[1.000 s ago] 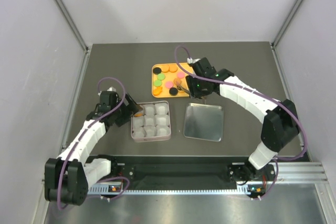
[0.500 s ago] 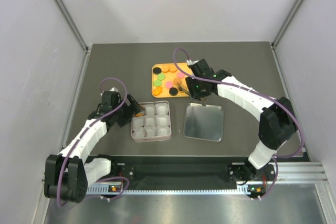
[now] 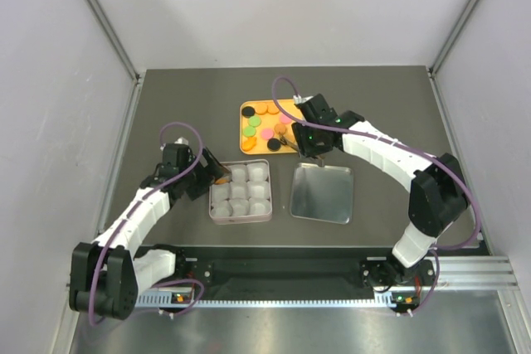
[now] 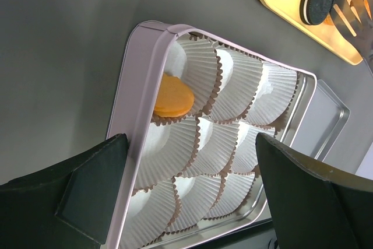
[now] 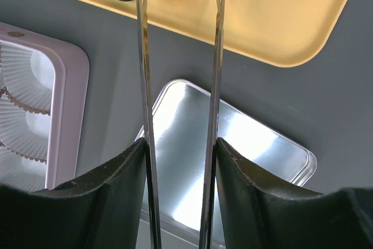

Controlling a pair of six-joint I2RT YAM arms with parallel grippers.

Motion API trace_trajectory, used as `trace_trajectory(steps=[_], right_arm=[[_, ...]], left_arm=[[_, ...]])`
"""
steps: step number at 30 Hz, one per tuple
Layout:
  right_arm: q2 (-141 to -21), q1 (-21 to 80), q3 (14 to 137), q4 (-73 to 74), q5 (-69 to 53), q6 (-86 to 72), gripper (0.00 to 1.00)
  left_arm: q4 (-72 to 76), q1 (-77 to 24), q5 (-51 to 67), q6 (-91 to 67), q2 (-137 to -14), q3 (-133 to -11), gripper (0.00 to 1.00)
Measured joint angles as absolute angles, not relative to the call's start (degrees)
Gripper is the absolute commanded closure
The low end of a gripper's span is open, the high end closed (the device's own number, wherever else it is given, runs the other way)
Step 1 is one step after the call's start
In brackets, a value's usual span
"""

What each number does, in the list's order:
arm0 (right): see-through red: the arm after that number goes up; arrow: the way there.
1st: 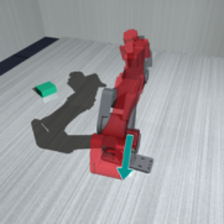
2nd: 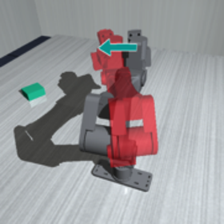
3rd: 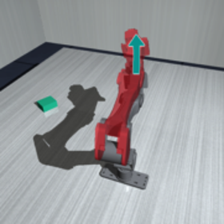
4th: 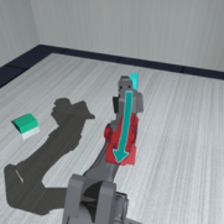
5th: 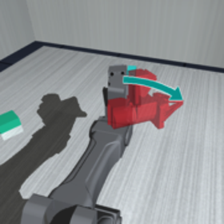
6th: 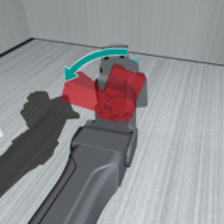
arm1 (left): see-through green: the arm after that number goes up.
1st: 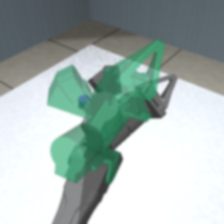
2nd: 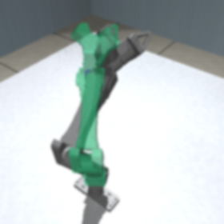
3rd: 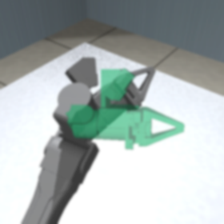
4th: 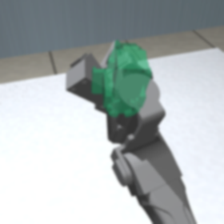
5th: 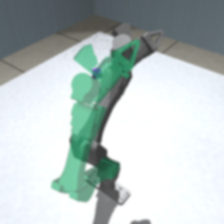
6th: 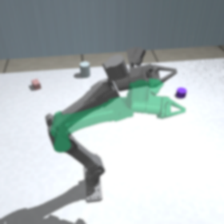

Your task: Pack the cookies

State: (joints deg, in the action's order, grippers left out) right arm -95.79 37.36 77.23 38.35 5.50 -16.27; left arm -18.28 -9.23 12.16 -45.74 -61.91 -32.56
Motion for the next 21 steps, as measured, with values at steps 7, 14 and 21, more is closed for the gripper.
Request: trace_trajectory(steps=[7,14,21], right_arm=[[-95.8,37.4,77.2,38.3,5.8,-16.3,0.53],[-95.9,37.4,77.2,38.4,5.7,-16.2,0.53],[-97.2,38.2,77.2,38.7,5.9,-16.1,0.53]], left_arm=[[-18.0,-9.4,12.1,-45.8,-62.2,-32.6,0.05],[-18.0,-9.8,12.0,-46.1,-62.2,-32.6,0.05],[-18.0,-10.5,11.9,-46.4,-62.2,-32.6,0.05]])
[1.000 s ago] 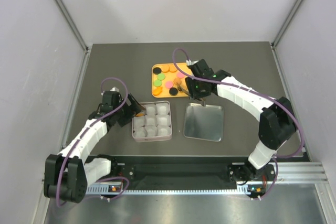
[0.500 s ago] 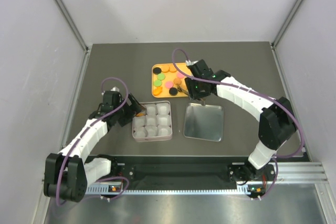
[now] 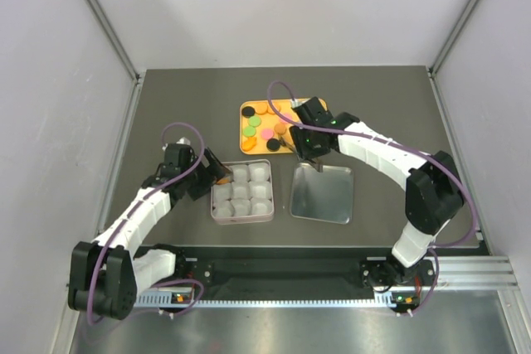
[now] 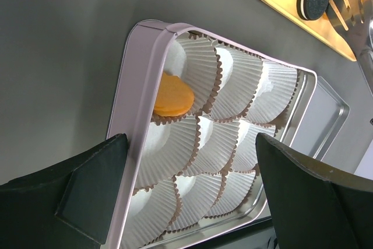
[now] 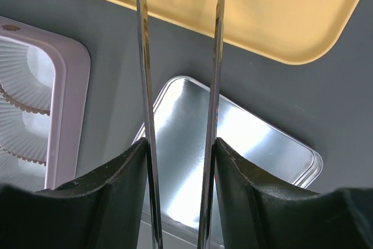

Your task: Pack the cookies

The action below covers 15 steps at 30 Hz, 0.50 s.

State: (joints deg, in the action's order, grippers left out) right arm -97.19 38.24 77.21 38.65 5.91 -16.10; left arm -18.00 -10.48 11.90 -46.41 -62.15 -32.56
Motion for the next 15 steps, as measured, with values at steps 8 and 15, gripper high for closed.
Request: trace_trajectory(steps=[8,15], right_arm=[[-97.2,38.6,77.2,38.7,6.4,-16.1,0.63],[-97.1,38.0,77.2,39.0,6.9,-16.1,0.67]], left_arm=[[-17.9,-10.9,11.5,-46.5,-62.5,-32.6,0.05],[-17.5,-11.2,11.5,-46.6,-62.5,-32.6,0.05]])
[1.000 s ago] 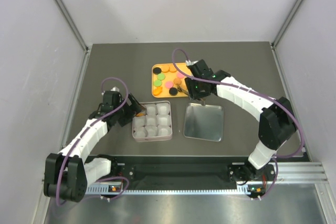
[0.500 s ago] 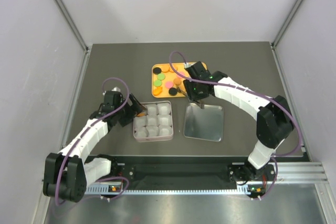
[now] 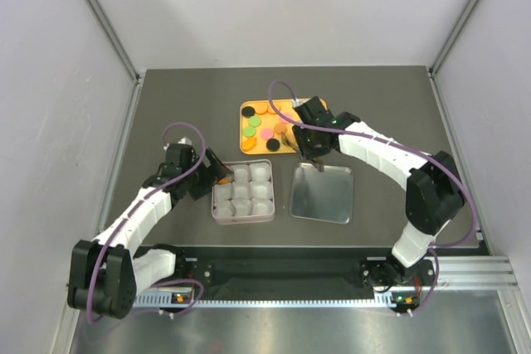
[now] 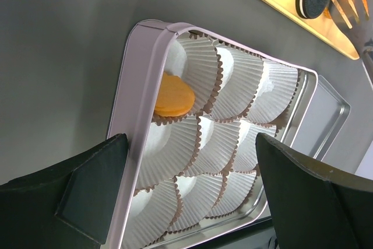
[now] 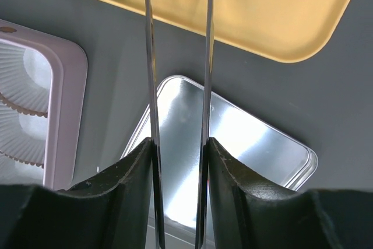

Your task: Pack the cookies

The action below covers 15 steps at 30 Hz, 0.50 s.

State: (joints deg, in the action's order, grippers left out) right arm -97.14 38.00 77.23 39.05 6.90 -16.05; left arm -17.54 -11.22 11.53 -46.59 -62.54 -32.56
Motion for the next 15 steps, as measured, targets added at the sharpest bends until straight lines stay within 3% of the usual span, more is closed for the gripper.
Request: trace_trajectory(steps=[15], right_arm=[[-92.5,37.8,81.7,42.9,6.9,-15.5,0.71]], left_arm=[[-16.2,-11.4,11.6,-46.6,-63.8,-32.6,0.05]])
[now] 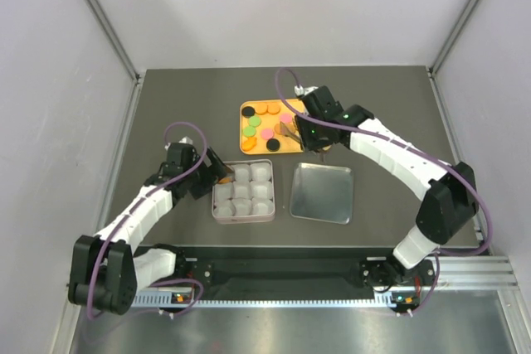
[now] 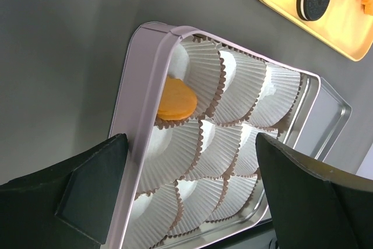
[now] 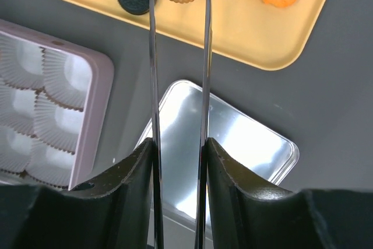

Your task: Pack the cookies

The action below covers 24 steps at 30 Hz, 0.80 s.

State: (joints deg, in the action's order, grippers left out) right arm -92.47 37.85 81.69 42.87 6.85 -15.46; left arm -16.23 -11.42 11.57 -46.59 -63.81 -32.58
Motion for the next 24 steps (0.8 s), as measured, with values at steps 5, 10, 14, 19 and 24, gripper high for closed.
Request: trace_trajectory(steps=[5,10,14,19,24], right_arm=[[-90.6,40.9,82.7,44.2,6.6,-15.7,0.71],[-90.0,47.0,83.9,45.4,7.0,-16.6,0.71],[-90.0,51.8,84.2,46.1,7.1,-17.5,0.71],[-90.7,55.8,85.6,46.9,7.5,-18.3,0.71],[-92.5,57.8,87.2,46.7,7.7,-18.7,0.71]], left_arm=[[-15.8,-11.4,11.5,-46.6,-64.7,-32.8,0.05],[-16.4,-11.2,9.6,-46.6,-64.8,-34.9,0.05],[-16.8,-9.6,8.4,-46.5,-64.8,-37.3,0.05],[-18.1,-5.1,7.9,-46.1,-64.7,-38.9,0.05],[-18.9,-1.3,8.2,-45.1,-64.5,-39.7,0.05]])
